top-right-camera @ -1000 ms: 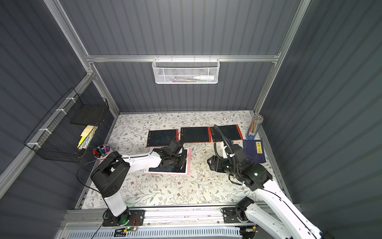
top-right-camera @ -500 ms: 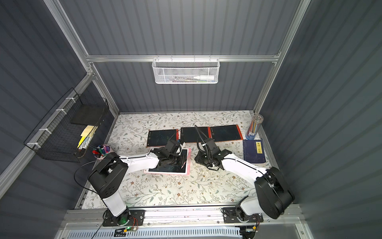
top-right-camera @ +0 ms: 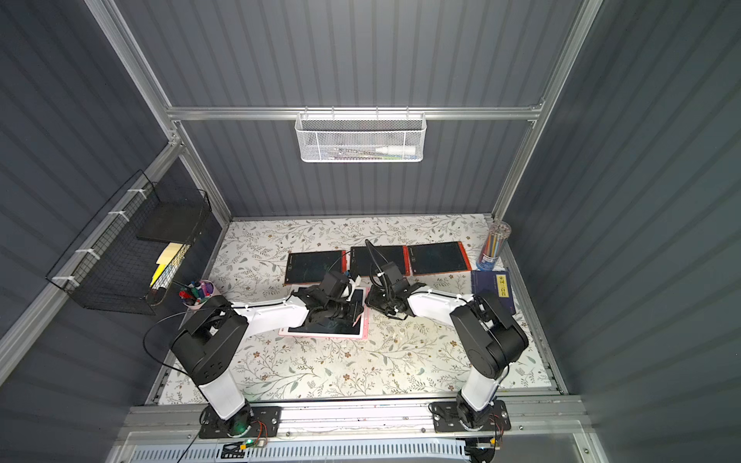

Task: Place the stylus back onto the writing tablet
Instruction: Place the stylus on the writing tablet, then adjust the stylus on the writing tablet.

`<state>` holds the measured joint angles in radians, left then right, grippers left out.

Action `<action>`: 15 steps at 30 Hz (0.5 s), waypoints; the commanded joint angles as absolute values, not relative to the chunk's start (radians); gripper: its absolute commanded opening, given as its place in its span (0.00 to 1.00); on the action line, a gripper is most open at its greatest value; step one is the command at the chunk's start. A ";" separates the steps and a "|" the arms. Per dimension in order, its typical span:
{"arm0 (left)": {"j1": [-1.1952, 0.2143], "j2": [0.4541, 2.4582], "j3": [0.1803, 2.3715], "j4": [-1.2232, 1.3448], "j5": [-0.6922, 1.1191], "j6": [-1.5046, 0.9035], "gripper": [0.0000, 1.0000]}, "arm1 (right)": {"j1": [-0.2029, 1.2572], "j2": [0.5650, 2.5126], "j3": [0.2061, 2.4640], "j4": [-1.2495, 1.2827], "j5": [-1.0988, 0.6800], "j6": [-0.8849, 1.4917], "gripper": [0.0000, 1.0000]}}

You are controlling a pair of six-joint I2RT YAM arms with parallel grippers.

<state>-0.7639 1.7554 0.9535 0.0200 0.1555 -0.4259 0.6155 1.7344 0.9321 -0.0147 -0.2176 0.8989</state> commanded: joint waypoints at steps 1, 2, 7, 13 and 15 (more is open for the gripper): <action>-0.759 1.714 0.942 0.037 0.174 -0.413 0.15 | 0.619 1.767 0.955 0.024 -0.226 0.920 0.30; -0.759 1.711 0.938 0.039 0.176 -0.414 0.15 | 0.619 1.776 0.958 0.031 -0.228 0.923 0.29; -0.758 1.703 0.932 0.042 0.179 -0.416 0.15 | 0.619 1.813 0.970 0.070 -0.238 0.937 0.21; -0.758 1.699 0.924 0.042 0.176 -0.420 0.15 | 0.619 1.842 0.995 0.078 -0.242 0.939 0.15; -0.759 1.690 0.922 0.030 0.171 -0.423 0.16 | 0.618 1.829 0.991 0.066 -0.230 0.928 0.15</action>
